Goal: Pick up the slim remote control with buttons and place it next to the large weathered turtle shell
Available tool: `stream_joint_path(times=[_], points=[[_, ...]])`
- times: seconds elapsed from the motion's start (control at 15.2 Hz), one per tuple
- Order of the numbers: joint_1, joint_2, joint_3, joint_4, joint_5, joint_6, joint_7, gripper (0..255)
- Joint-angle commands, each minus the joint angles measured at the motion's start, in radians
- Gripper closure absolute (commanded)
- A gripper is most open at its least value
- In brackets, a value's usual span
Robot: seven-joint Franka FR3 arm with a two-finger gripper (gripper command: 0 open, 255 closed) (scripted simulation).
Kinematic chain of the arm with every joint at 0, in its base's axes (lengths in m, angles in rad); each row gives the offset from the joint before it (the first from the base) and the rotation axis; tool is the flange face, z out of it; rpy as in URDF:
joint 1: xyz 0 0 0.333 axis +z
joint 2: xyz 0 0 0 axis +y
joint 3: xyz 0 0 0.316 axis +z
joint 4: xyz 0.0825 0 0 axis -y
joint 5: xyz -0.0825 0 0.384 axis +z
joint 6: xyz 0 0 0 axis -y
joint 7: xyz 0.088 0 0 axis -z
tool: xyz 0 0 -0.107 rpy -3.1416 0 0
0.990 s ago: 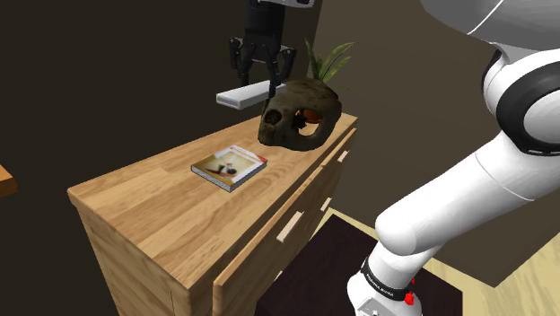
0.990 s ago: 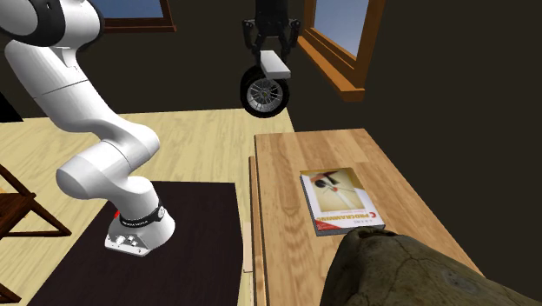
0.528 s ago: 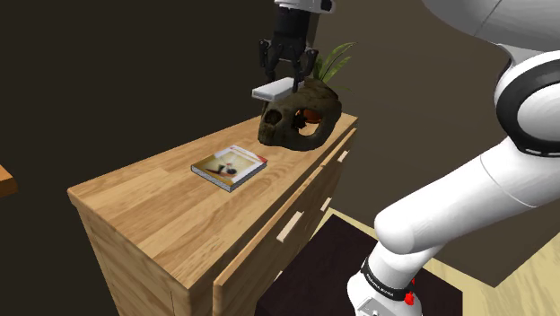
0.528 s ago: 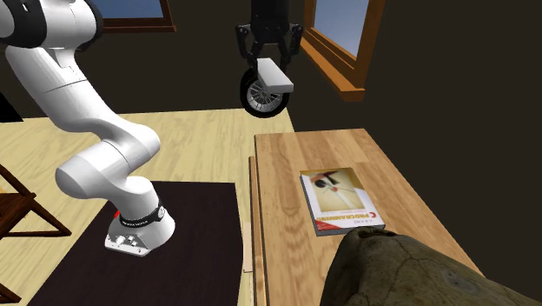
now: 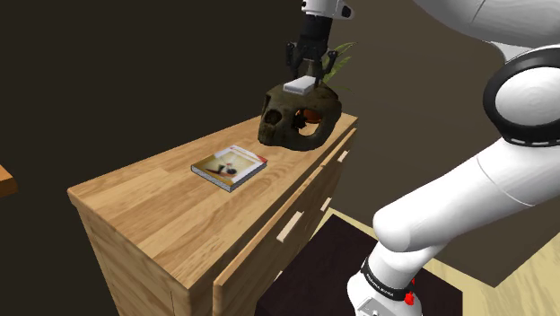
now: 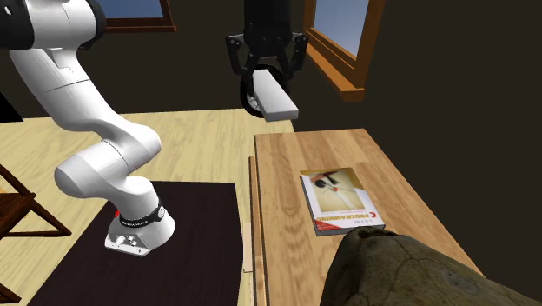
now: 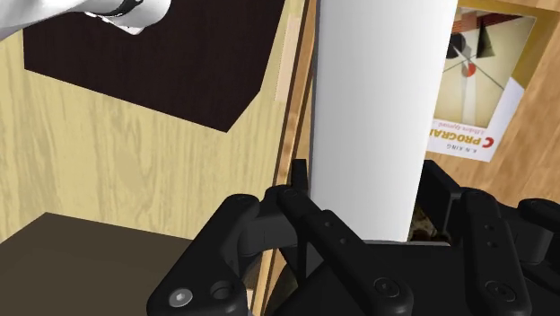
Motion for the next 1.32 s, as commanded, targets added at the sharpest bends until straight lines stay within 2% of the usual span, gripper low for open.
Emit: stream_joint_path(times=[0.0,0.66,1.25], points=[[-0.014,0.016,-0.028,0.005,-0.015,0.009,-0.045,255],[-0.097,0.155,-0.174,0.125,-0.085,0.021,-0.273,255],[-0.096,0.103,-0.176,-0.055,-0.080,0.150,-0.277,255]])
